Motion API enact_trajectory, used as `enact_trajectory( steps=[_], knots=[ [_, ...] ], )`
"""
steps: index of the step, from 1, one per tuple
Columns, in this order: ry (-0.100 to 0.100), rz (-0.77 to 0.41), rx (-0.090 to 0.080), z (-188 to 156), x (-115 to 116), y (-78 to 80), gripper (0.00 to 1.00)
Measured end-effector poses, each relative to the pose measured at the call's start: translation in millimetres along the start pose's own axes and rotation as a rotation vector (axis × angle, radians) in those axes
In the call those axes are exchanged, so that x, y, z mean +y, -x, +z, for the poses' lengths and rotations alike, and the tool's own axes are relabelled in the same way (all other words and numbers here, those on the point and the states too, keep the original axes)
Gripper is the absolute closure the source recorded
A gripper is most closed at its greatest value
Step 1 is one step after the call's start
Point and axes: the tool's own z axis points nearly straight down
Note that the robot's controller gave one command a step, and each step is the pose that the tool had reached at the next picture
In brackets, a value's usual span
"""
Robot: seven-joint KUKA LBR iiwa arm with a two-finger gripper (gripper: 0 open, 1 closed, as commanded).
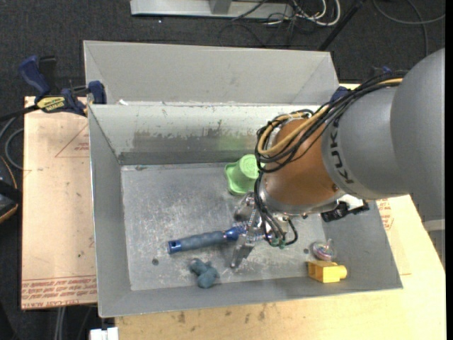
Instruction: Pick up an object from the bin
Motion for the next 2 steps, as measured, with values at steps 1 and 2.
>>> enact_trajectory(
  steps=[1,2],
  knots=[
    [0.001,0.002,-0.013,-3.5,-0.3,3.8,1.0],
    [-0.006,0.082,-0.004,-137.9,-9.0,-4.5,1.0]
  ],
)
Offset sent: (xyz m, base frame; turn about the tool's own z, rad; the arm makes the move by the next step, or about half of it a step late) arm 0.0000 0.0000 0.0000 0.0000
